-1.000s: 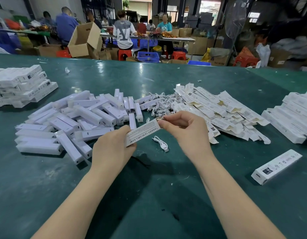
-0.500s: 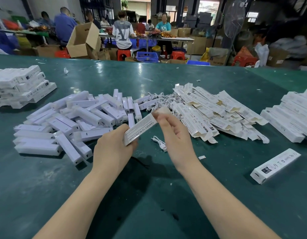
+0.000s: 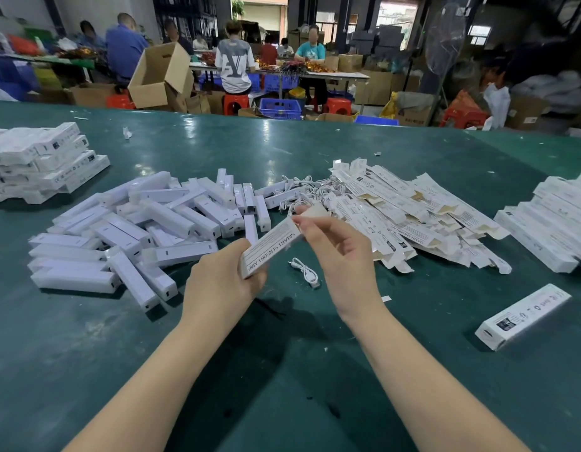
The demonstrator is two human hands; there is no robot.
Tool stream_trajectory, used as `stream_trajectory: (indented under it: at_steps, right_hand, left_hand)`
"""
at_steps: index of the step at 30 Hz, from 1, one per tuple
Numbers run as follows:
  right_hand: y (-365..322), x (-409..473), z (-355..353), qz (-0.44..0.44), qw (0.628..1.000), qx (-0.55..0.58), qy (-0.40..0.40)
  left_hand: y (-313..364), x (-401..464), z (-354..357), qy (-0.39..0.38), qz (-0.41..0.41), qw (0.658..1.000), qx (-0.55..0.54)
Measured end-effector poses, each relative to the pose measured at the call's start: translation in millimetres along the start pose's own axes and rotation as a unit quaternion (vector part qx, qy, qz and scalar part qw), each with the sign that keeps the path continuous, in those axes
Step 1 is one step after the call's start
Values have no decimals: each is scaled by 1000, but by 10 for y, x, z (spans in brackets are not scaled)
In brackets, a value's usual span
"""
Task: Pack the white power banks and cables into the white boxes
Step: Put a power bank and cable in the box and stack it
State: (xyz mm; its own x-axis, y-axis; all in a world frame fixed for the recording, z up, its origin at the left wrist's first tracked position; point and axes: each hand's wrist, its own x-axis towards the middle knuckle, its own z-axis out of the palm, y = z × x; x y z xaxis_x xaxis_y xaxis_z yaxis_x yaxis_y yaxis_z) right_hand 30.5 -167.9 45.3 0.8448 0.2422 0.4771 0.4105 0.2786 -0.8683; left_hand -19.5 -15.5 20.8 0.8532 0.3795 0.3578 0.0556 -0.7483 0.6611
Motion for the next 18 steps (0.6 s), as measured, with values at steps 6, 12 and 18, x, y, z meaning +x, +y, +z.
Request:
stream_trajectory:
  at_steps: [6, 12, 18]
  right_hand:
    - [40, -127, 151, -73, 991, -109, -40]
    - [55, -169, 136, -196, 954, -218, -65]
    - [-29, -92, 124, -28, 996, -18, 79]
  left_hand:
    - [-38, 31, 14, 25, -4, 1000, -17]
    - [-24, 31, -5, 20, -6, 1000, -15]
    - [21, -6, 4, 31, 45, 996, 67]
